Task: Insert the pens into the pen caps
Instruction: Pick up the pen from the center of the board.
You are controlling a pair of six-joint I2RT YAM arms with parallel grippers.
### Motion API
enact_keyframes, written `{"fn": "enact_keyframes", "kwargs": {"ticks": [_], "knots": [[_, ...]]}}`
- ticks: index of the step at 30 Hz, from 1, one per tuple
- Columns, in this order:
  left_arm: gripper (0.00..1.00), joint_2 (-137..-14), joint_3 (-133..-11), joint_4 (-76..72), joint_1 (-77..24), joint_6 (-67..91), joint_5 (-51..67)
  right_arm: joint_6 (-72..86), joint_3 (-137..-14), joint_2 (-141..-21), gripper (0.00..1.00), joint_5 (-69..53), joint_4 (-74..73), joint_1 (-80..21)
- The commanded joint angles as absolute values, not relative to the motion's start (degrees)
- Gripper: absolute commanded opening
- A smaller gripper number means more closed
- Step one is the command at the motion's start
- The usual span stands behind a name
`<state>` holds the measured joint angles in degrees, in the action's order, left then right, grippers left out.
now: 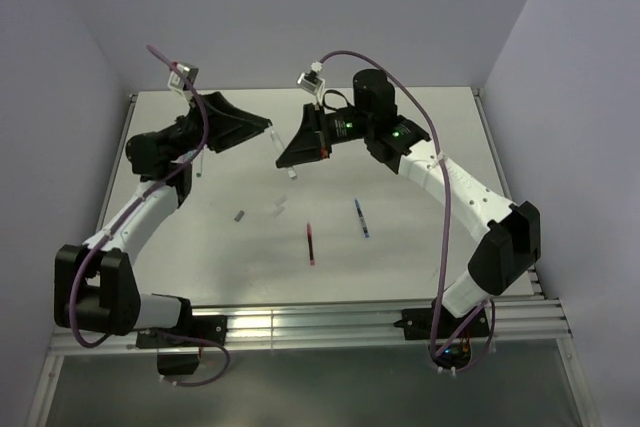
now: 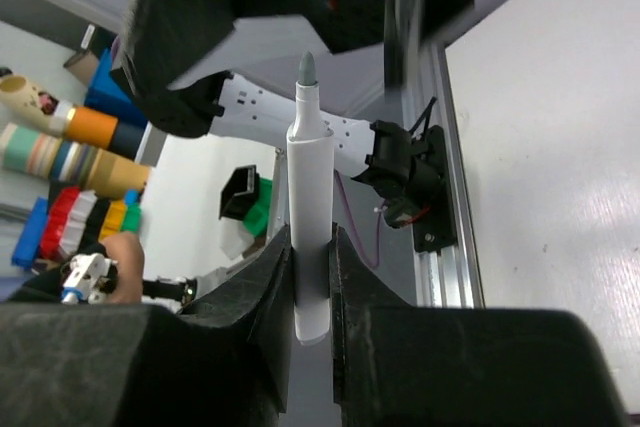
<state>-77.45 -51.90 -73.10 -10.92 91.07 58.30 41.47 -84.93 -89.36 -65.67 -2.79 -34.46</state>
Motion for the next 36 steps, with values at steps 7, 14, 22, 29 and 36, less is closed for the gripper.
{"fn": "enact_keyframes", "kwargs": {"ticks": [7,14,22,29,36], "knots": [[1.00,-69.96,-65.01,-18.24,4.46,46.14,73.38,39.92,-79.90,-84.56,0.00,-61.26,-1.93,-25.59],[1.00,-73.04,-90.80,42.71,3.78,-11.06,44.14,20.58,-83.76,-83.58,0.00,-50.11,-22.64,-23.38],[1.00,-68.99,-80.61,42.63,2.56,-13.92,34.67,4.75,-87.01,-82.97,0.00,-31.83,-34.97,-23.55],[0.79,-75.04,-73.66,40.96,-7.10,-4.76,18.30,2.64,-84.82,-81.47,0.00,-28.04,-37.00,-23.55],[0.67,-84.54,-68.56,39.90,-15.73,4.04,8.62,2.99,-82.71,-81.74,0.00,-31.02,-37.79,-23.47]]}}
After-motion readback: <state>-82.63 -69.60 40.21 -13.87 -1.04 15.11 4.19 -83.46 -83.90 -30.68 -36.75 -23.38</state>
